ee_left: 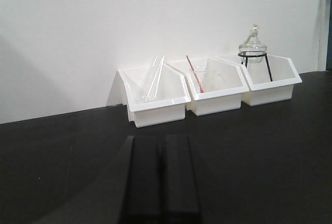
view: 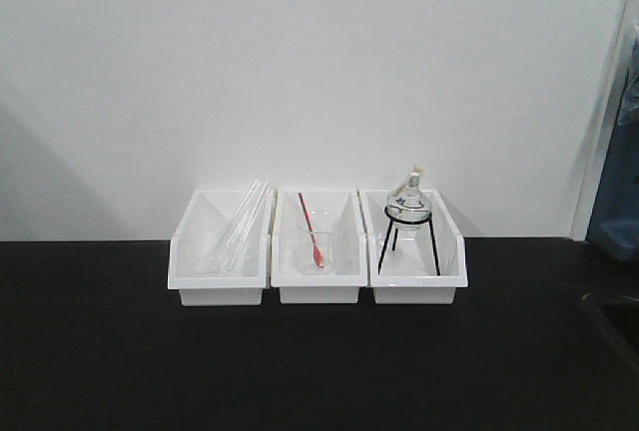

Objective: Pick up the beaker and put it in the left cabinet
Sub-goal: 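Lift the beaker with the right gripper and pull it back, then drive the base across the lab holding the beaker in the right gripper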

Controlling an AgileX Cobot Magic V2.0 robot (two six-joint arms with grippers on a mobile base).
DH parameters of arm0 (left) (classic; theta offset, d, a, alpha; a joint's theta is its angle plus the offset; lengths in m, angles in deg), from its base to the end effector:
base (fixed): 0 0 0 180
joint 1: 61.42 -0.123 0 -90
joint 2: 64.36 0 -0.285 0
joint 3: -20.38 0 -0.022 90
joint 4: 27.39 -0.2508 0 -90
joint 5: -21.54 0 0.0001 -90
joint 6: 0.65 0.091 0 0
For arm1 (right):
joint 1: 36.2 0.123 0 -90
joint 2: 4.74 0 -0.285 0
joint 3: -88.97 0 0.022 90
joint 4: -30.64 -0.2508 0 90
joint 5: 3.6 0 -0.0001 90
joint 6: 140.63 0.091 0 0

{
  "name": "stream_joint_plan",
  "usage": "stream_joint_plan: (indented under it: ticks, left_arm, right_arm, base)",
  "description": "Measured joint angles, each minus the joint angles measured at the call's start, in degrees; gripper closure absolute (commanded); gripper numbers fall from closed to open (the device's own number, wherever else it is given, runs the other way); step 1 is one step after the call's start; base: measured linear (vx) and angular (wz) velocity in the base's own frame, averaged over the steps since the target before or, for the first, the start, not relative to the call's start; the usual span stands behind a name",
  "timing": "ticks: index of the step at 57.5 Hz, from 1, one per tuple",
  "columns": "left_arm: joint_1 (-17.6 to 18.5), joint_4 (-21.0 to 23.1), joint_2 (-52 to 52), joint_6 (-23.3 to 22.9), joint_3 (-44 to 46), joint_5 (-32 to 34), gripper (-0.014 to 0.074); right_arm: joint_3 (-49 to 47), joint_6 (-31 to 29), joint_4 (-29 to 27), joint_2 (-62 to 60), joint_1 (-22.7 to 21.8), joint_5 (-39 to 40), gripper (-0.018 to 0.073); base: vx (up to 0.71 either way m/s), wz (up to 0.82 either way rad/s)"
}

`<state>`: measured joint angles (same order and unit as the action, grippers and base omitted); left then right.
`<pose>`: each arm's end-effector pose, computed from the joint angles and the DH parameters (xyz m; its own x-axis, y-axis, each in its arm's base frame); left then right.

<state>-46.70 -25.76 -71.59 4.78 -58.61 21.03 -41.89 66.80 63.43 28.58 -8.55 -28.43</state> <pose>0.0551 -0.0145 0.2024 0.0719 0.0496 -0.9962 0.2501 0.9659 0.0662 0.0926 0.0251 0.3132 -0.1969 -0.1584 -0.9675 -0.2664 0.9584 -0.1027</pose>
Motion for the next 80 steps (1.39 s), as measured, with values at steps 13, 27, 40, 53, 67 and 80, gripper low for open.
stream_joint_plan:
  ticks: [13, 27, 40, 53, 67, 80]
  left_arm:
    - [0.00, 0.00, 0.00, 0.00, 0.00, 0.00, 0.0595]
    - [0.00, 0.00, 0.00, 0.00, 0.00, 0.00, 0.0595]
    - [0.00, 0.00, 0.00, 0.00, 0.00, 0.00, 0.0595]
    - [0.00, 0.00, 0.00, 0.00, 0.00, 0.00, 0.0595]
    - [0.00, 0.00, 0.00, 0.00, 0.00, 0.00, 0.0595]
    - [0.00, 0.00, 0.00, 0.00, 0.00, 0.00, 0.0595]
  right_arm:
    - [0.00, 0.00, 0.13, 0.00, 0.00, -0.18, 0.0564]
    - [0.00, 0.00, 0.13, 0.00, 0.00, -0.18, 0.0564]
    - [0.00, 0.00, 0.13, 0.00, 0.00, -0.31, 0.0564]
    - [0.00, 0.00, 0.18, 0.00, 0.00, -0.35, 0.0564]
    - [0.00, 0.00, 0.18, 0.00, 0.00, -0.35, 0.0564]
    - [0.00, 0.00, 0.18, 0.00, 0.00, -0.35, 0.0564]
  base:
    - [-0.04, 0.16]
    - [-0.07, 0.26]
    - [-0.09, 0.36]
    - [-0.12, 0.47]
    - [-0.14, 0.54]
    - [-0.16, 0.61]
